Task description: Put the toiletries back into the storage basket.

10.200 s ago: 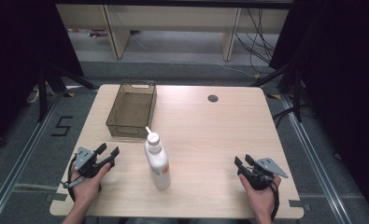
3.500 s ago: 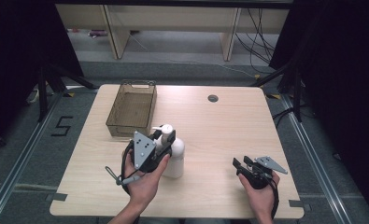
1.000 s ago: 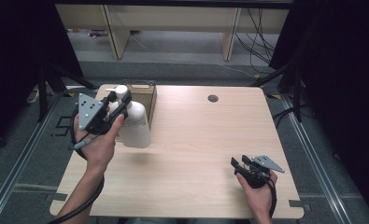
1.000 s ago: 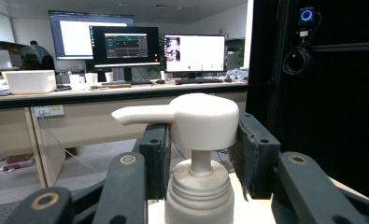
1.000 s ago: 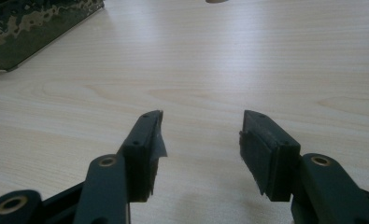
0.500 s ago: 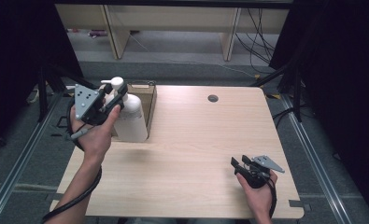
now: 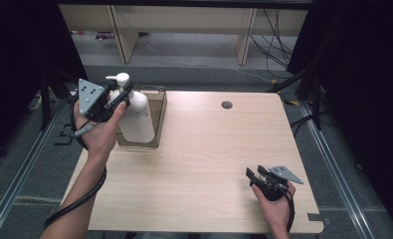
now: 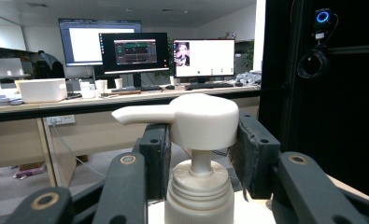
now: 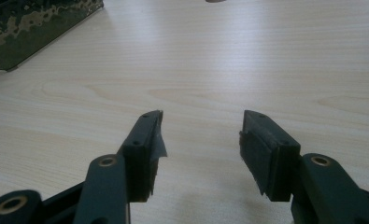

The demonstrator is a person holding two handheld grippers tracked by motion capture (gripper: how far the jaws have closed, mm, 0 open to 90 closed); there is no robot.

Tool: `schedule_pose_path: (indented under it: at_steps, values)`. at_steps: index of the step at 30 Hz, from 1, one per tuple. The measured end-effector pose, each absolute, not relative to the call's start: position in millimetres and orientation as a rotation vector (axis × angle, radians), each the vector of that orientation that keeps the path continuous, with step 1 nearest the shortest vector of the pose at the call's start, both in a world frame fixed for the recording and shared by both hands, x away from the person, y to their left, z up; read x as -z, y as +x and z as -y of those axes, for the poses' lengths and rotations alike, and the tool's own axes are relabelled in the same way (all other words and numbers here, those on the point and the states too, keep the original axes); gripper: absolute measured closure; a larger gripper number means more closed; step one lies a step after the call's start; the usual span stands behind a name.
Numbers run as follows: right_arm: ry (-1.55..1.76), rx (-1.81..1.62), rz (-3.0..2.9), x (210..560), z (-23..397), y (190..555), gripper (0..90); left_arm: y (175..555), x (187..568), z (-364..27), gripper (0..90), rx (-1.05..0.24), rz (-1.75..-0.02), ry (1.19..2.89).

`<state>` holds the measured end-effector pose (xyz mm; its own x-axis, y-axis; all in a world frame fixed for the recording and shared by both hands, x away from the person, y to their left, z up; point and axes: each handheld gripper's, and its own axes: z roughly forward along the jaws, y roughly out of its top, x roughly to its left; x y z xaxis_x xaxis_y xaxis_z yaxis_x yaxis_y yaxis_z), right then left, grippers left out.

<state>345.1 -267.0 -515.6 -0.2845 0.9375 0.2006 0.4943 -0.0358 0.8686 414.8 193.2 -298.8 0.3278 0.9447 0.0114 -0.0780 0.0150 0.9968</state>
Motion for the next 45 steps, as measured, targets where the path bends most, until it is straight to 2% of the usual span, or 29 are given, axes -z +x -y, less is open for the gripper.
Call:
schedule_pose_path:
  at_steps: [45]
  values:
    - [1.569, -1.277, -1.778, 514, 264, 342, 49.0, 464, 298, -192, 59.6, -1.025, -0.903, 1.290]
